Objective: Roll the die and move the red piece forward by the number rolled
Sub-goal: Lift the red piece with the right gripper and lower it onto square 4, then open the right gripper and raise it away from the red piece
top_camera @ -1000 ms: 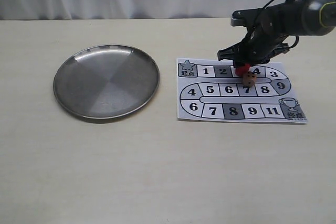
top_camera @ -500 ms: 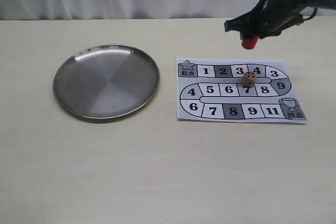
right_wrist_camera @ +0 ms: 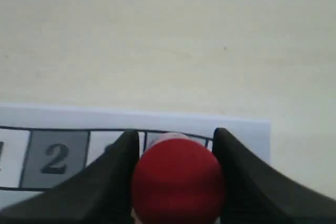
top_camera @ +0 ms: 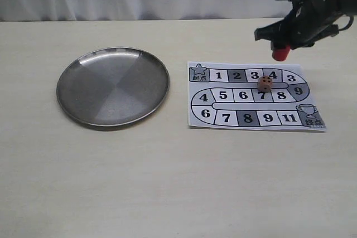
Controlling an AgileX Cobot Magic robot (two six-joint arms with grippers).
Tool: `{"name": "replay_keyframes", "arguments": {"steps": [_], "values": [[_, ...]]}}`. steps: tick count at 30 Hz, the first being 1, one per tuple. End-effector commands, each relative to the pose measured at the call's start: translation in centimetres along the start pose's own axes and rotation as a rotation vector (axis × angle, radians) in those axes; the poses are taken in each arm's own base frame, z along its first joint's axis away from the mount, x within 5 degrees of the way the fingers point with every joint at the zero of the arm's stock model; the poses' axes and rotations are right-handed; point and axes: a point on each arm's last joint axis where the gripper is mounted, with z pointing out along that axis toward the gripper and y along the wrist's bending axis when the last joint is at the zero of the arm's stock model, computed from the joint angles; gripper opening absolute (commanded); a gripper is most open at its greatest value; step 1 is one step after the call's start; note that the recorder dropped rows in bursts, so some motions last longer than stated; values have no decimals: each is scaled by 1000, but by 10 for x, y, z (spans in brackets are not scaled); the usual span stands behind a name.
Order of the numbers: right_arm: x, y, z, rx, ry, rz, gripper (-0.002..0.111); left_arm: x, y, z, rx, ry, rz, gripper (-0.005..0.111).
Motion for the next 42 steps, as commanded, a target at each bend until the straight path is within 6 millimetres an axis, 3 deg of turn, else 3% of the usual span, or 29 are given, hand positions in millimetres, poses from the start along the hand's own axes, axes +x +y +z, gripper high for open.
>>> {"name": "replay_keyframes", "arguments": {"steps": [1, 5, 18, 20, 24, 26, 28, 29, 30, 31, 32, 33, 38, 42], "values": [[21, -5, 38, 9, 87, 9, 4, 0, 0, 0, 3, -8, 0, 0], [32, -1, 59, -8, 112, 29, 4, 0, 0, 0, 3, -8, 0, 0], [31, 0, 58, -19, 105, 52, 6, 0, 0, 0, 3, -8, 0, 0], [31, 0, 58, -18, 107, 66, 21, 0, 0, 0, 3, -8, 0, 0], [23, -1, 52, -14, 88, 168, 66, 0, 0, 0, 3, -8, 0, 0], [7, -1, 32, -25, 29, 191, 75, 0, 0, 0, 3, -8, 0, 0], [-11, -4, -4, -30, -43, 184, 70, 0, 0, 0, 3, -8, 0, 0], [-24, -8, -38, -18, -111, 151, 59, 0, 0, 0, 3, -8, 0, 0], [-29, -10, -57, -8, -143, 136, 49, 0, 0, 0, 3, -8, 0, 0], [-36, -15, -92, 14, -200, 112, 24, 0, 0, 0, 3, -8, 0, 0], [-39, -18, -112, 31, -236, 91, 12, 0, 0, 0, 3, -8, 0, 0], [-38, -22, -146, 41, -301, 82, 5, 0, 0, 0, 3, -8, 0, 0], [-4, -30, -222, 39, -479, 48, 4, 0, 0, 0, 3, -8, 0, 0], [44, -30, -249, -21, -620, 56, 4, 0, 0, 0, 3, -8, 0, 0]]}}
